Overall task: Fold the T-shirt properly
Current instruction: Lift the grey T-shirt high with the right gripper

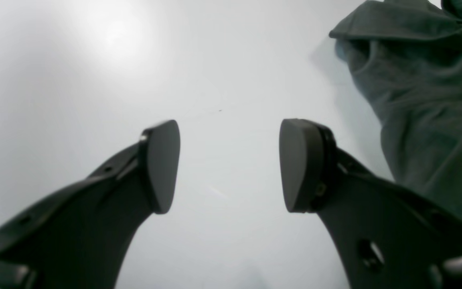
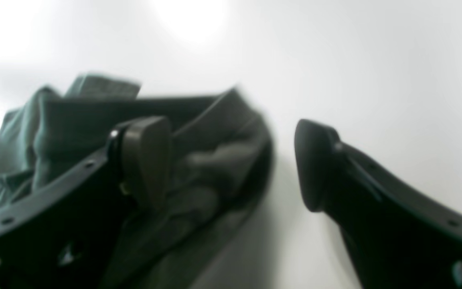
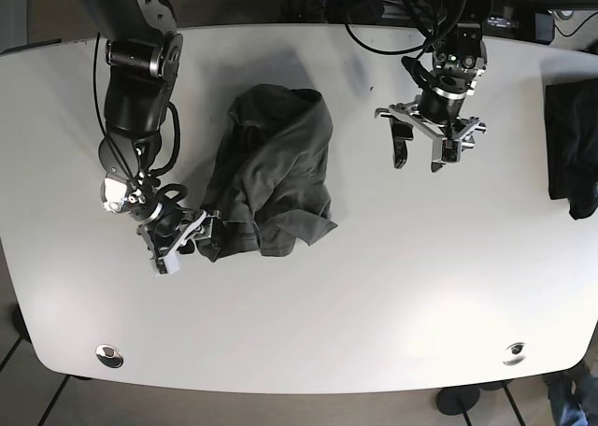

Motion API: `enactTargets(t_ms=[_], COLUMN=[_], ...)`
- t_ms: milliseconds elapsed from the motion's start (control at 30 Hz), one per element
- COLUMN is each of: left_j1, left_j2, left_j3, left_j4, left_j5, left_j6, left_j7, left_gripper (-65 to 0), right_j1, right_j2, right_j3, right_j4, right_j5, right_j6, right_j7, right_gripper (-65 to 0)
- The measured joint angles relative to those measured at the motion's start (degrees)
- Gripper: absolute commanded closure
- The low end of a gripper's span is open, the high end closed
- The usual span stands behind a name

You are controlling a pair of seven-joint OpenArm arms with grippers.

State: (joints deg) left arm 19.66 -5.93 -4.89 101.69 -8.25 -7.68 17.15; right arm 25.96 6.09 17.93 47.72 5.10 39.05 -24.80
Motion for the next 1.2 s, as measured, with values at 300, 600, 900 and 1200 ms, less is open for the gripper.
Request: enactTargets(t_ms=[300, 600, 900, 1200], left_j1=[0.0, -0.5, -1.7, -1.44], left_j2=[0.33, 0.85, 0.63, 0.66], left_j3=[-2.84, 1.25, 6.45, 6.12], left_j4=[0.02, 0.13, 0.04, 0.04], left_j5=[0.0, -0.02, 0.02, 0.02], left_j6=[0.15, -0.15, -0.07, -0.02], left_j7=[0.0, 0.0, 0.0, 0.0], left_gripper=[-36.7, -36.9, -36.9, -36.8], right_j1=[-1.62, -11.58, 2.05, 18.99], right_j2=[-1.79, -3.19, -2.69, -3.28], right_j3=[0.07, -0.04, -2.51, -10.08], right_j4=[0.09, 46.64, 68.43, 67.28], right_j5=[0.35, -0.15, 0.72, 1.07], right_j6=[0.2, 0.7, 1.05, -2.08], right_j7=[2.23, -18.62, -35.15, -37.33], right_gripper=[-1.9, -1.9, -1.9, -1.9])
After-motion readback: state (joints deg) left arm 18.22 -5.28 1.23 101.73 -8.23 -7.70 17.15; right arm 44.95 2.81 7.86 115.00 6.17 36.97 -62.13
